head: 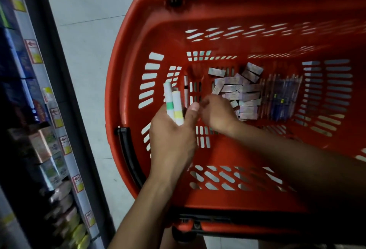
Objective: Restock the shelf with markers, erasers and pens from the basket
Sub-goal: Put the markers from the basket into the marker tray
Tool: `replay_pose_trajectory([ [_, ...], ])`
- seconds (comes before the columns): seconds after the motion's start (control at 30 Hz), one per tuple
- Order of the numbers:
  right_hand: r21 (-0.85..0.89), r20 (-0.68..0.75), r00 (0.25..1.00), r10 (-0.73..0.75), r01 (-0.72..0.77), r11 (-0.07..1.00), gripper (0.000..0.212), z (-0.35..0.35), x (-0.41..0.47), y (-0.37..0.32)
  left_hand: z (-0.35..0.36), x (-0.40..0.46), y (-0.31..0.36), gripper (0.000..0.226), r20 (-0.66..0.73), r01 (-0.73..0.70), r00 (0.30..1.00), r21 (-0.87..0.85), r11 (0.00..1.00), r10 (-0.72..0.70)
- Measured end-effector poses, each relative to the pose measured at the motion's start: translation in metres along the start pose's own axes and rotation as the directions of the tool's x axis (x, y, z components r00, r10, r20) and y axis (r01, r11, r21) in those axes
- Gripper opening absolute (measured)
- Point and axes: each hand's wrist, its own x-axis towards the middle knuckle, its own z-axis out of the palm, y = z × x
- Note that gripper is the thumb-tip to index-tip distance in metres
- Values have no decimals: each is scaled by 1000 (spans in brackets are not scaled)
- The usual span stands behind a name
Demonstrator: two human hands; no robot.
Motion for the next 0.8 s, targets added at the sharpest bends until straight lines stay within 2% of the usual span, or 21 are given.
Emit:
replay_pose_trajectory([
  [0.17, -102, -30, 999, -39, 36, 994, 29, 27, 20, -16, 2, -3, -4, 18, -23, -31, 999, -21, 999, 31],
  [0.27, -149, -82, 996, 46, -58, 987, 30, 31, 23, -30, 5, -5, -5, 21, -14, -22, 1000, -36, 999, 21],
  [0.3, -154, -65, 996, 62, -72, 986, 33, 31, 22, -29, 6, -6, -5, 23, -17, -30, 999, -30, 999, 29],
  [0.4, -24, 155, 988, -21, 25, 999, 39, 28, -1, -21, 7, -8, -5, 29, -19, -68, 998, -5, 998, 68],
  [0.47, 68, 74, 997, -27, 22, 997, 47, 15, -17, -26, 6, -10, -3, 29, -18, -82, 996, 4, 997, 83],
  [0.53, -42, -52, 997, -48, 46, 998, 37, 4, -25, -33, 3, -14, 3, 28, -26, -85, 996, 17, 996, 86],
  [0.6, -90, -97, 993, -64, 56, 994, 29, -7, -37, -37, -1, -20, 12, 28, -30, -100, 995, 24, 995, 100],
  [0.7, 37, -179, 983, -28, 35, 999, 27, -27, -67, -38, -10, -36, 34, 25, -27, -125, 992, 34, 992, 126],
  [0.8, 126, -229, 970, -77, 108, 986, 28, -56, -111, -40, -23, -55, 62, 24, -52, -147, 987, 38, 988, 149],
])
